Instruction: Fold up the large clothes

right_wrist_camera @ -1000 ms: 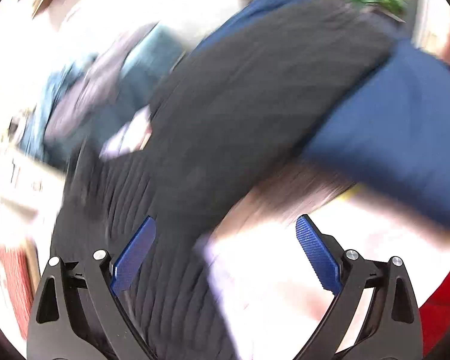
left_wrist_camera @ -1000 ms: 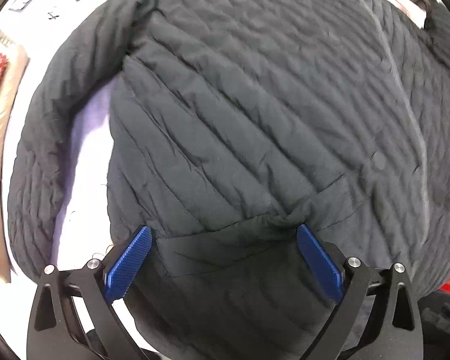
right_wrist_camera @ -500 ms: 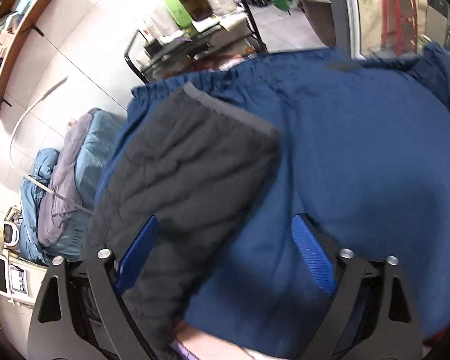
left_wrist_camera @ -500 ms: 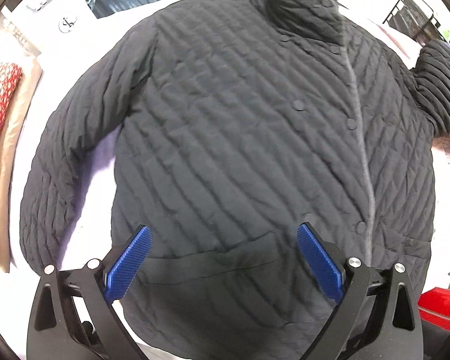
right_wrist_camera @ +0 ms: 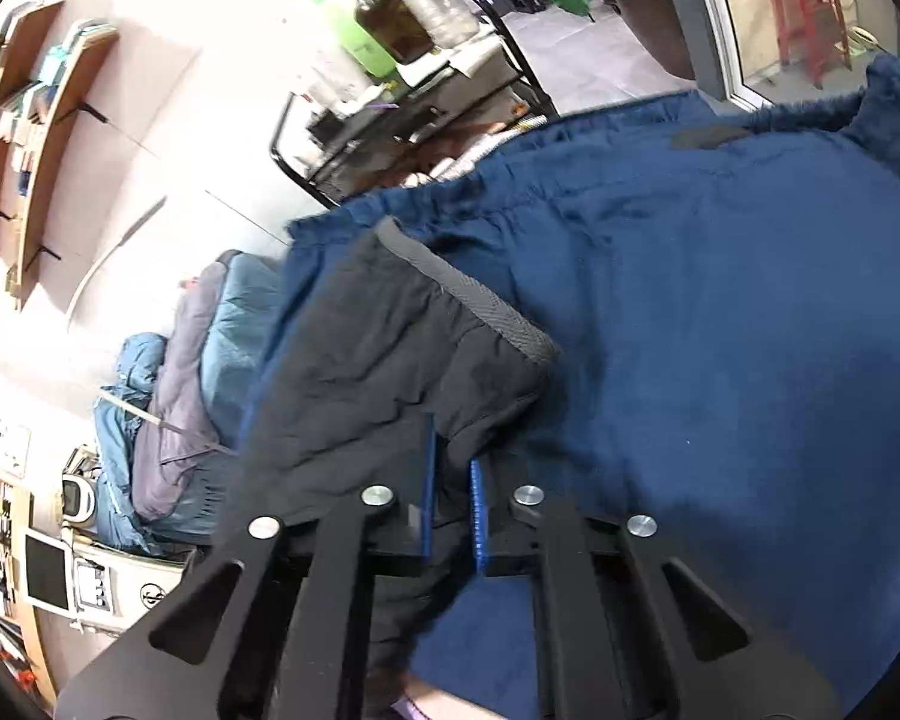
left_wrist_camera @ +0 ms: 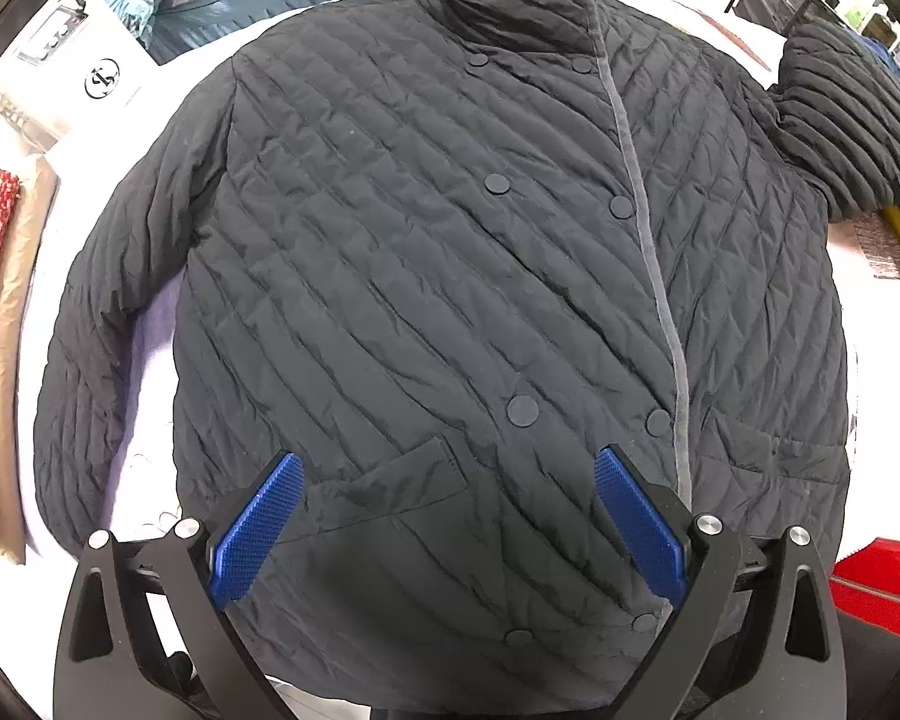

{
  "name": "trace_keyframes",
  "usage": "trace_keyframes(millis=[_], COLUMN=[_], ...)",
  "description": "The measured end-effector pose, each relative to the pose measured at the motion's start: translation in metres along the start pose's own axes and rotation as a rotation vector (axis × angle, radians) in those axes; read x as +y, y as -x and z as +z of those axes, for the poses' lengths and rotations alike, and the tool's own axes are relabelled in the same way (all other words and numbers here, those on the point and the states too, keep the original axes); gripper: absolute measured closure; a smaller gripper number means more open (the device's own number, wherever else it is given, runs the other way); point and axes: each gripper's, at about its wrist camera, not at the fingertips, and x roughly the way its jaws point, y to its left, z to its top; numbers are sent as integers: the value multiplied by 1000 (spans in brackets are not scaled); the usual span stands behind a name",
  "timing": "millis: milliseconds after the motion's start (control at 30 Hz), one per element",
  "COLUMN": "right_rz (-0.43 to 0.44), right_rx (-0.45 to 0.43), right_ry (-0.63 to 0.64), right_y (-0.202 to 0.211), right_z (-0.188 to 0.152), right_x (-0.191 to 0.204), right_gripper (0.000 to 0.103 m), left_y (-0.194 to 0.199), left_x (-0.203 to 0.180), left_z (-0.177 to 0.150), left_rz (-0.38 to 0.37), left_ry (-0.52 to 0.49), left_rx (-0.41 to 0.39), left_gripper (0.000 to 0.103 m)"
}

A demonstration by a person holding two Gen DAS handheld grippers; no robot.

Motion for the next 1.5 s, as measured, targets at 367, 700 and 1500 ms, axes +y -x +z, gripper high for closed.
trace_keyframes(millis=[367,700,1500], right_rz=[190,435,239], right_rx=[15,226,713], right_ry=[163,469,1089], right_y=[44,33,-92], right_z=[-34,-168,-495], right_x=[108,285,376], right_gripper=[97,97,69], left_y=[5,8,-6], left_x=[18,54,126], left_z=[7,-1,-51], left_rz=[-36,-53,-29], left_ry=[-3,70,243], left_rx=[-48,-70,-19], left_gripper=[7,7,7])
